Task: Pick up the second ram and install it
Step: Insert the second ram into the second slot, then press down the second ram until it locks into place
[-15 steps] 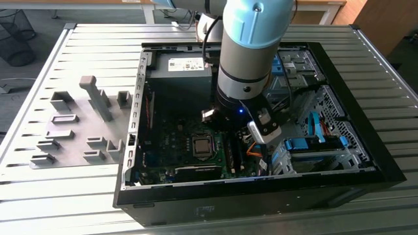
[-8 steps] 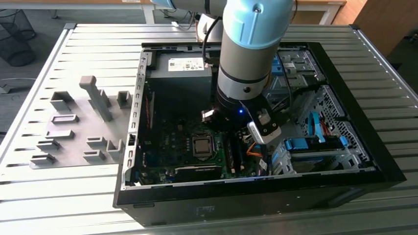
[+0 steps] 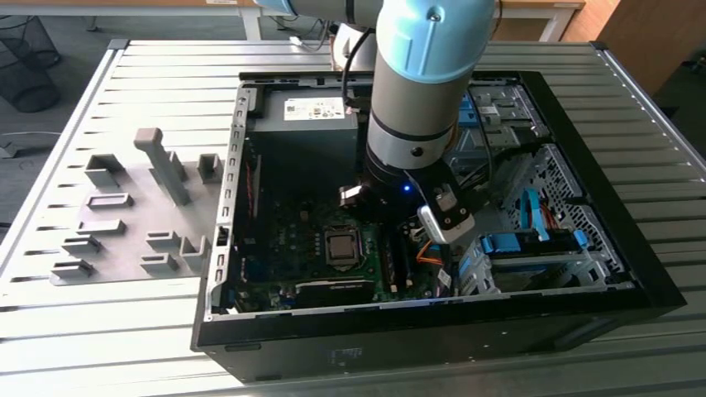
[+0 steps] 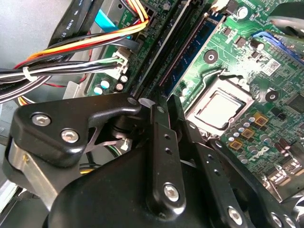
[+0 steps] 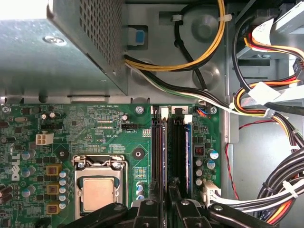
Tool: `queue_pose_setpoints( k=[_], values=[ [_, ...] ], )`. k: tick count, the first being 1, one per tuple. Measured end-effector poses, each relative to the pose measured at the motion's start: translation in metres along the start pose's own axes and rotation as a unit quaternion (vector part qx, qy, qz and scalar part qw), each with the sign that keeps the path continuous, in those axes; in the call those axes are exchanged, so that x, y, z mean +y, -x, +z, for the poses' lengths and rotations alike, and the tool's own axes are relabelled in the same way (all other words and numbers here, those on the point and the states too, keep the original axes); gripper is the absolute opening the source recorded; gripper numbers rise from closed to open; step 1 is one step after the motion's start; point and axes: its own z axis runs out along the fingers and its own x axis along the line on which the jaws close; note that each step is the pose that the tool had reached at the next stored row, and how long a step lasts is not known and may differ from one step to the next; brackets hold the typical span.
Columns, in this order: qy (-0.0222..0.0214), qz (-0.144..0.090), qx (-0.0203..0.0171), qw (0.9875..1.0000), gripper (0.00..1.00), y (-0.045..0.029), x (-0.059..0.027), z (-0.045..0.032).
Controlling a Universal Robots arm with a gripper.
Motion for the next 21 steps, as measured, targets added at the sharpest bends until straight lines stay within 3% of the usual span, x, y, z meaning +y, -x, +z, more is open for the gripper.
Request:
queue_pose_setpoints(
  k=[7,8,21],
  values=[
    [-0.0001,0.0,0.0,1.0,0.2,0.0003,0.0,0.0003],
    [-0.0001,0.0,0.0,1.0,0.14,0.0004,0.0,0.0004],
    [-0.0001,0.0,0.0,1.0,0.15,0.0018,-0.0001,0.0024]
  ],
)
